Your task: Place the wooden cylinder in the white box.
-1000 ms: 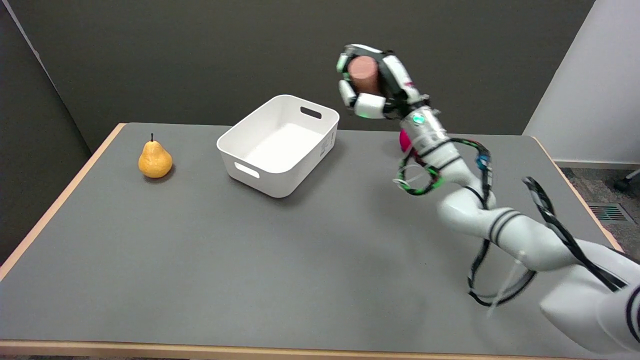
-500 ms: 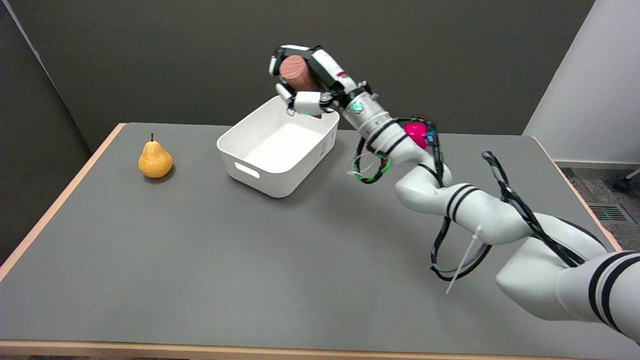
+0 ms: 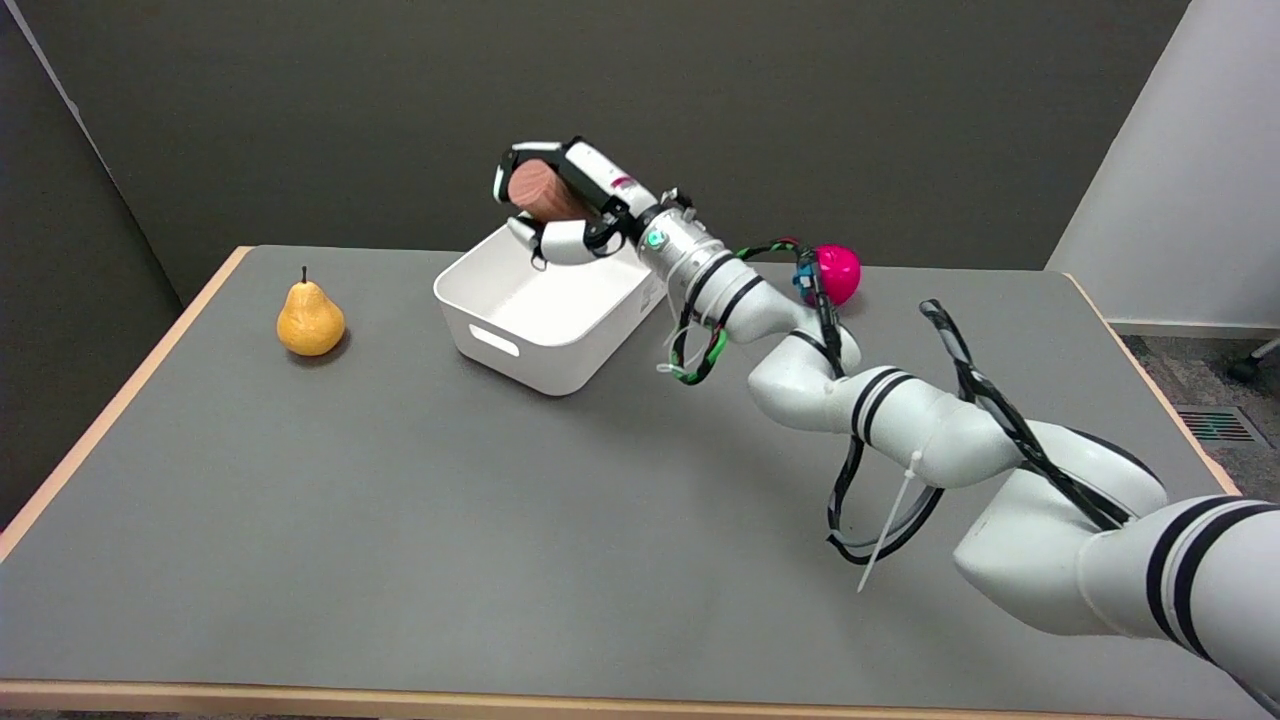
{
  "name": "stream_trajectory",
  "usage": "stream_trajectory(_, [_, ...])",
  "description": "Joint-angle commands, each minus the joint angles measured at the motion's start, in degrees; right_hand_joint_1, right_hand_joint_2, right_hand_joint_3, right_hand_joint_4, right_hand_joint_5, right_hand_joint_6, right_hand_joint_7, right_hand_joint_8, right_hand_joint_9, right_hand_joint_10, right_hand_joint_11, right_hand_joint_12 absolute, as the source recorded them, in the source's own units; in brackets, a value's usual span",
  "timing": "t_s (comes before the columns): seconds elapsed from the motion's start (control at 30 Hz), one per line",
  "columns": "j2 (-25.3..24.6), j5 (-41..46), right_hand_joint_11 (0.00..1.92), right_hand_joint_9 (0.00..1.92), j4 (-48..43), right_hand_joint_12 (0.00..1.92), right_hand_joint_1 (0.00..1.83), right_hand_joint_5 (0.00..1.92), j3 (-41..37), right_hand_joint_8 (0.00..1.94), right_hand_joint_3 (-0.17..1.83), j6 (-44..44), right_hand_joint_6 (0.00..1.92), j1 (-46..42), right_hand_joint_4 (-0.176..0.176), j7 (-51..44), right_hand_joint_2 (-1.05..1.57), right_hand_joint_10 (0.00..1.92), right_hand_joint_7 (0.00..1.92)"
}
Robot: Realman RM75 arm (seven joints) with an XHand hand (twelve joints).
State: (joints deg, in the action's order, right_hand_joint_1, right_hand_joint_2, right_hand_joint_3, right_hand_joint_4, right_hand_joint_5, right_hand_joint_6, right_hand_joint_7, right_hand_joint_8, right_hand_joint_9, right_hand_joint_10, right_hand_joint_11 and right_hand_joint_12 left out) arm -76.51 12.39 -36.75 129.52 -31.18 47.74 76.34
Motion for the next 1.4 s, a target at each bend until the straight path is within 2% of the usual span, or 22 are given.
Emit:
stream_trajectory(0.03, [-3.7, -0.4, 0.08, 0.57, 7.0, 1.92, 1.22, 0.54, 1.0, 1.94, 0.52, 6.4, 1.5, -0.5, -0.065, -2.1, 1.19, 1.92, 0.45])
stream_trajectory(0.97, [-3.6, -0.4, 0.05, 0.56, 8.6, 1.92, 1.21, 0.53, -0.9, 1.94, 0.49, 5.2, 1.49, -0.4, -0.033, -1.5, 1.21, 1.92, 0.44])
stream_trajectory(1.13, [-3.4, -1.0, 0.04, 0.54, 8.5, 1.92, 1.21, 0.53, -0.8, 1.94, 0.48, 2.6, 1.47, -0.6, -0.031, -2.0, 1.22, 1.92, 0.44])
stream_trajectory(1.2, [-3.1, -1.3, 0.0, 0.26, 8.4, 1.92, 1.19, 0.45, -0.5, 1.94, 0.36, 2.2, 1.33, -0.4, 0.004, -2.0, 1.29, 1.92, 0.4])
stream_trajectory(1.27, [-2.9, -2.2, 0.0, 0.11, 8.3, 1.92, 1.19, 0.37, -0.6, 1.94, 0.32, 1.9, 0.98, -0.4, 0.009, -2.0, 1.32, 1.92, 0.39])
stream_trajectory(1.33, [-2.8, -2.5, 0.0, 0.02, 7.8, 1.92, 1.17, 0.35, -0.8, 1.94, 0.3, 1.5, 0.65, -0.5, 0.049, -2.0, 1.33, 1.92, 0.37])
stream_trajectory(1.37, [-2.7, -2.5, 0.0, 0.0, 7.7, 1.92, 1.09, 0.34, -0.8, 1.92, 0.51, 1.3, 0.56, -0.6, 0.06, -2.0, 1.19, 1.92, 0.26])
stream_trajectory(1.4, [-2.7, -2.5, 0.0, 0.0, 7.7, 1.92, 0.93, 0.33, -0.8, 1.89, 0.92, 0.8, 0.51, -0.6, 0.066, -2.0, 0.93, 1.92, 0.07])
